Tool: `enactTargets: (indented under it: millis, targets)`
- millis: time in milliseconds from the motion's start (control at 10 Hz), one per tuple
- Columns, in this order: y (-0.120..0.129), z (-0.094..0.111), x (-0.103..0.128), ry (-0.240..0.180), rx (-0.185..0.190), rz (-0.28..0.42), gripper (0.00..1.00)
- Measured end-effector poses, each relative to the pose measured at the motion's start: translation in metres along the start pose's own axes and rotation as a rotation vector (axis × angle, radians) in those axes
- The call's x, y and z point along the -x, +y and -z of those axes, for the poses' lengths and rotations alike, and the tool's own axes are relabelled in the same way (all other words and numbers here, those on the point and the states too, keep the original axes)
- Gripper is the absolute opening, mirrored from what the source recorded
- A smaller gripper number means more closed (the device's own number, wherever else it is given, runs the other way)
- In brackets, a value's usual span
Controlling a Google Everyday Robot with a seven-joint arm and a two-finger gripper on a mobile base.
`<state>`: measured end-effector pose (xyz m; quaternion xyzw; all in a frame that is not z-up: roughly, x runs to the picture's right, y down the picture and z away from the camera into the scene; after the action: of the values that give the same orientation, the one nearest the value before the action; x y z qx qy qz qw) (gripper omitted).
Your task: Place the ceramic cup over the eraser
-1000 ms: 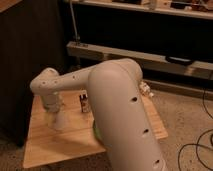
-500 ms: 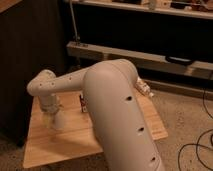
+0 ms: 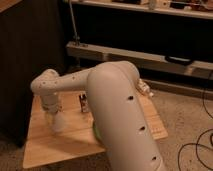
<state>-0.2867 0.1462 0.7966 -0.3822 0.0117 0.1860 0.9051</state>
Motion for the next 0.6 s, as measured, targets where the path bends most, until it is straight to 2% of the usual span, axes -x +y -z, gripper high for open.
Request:
enactTargets:
  millis: [200, 300, 500, 600]
  targets:
    - [0.0, 0.001, 0.0, 0.001, 0.001, -0.002, 0.07]
    - [0.001, 0.007, 0.001, 0.015, 0.003, 0.012, 0.01]
    - [0.003, 0.036, 0.01, 0.02, 0.001, 0.04, 0.0]
    - [0.002, 0.06, 0.012, 0.024, 0.001, 0.048, 0.0]
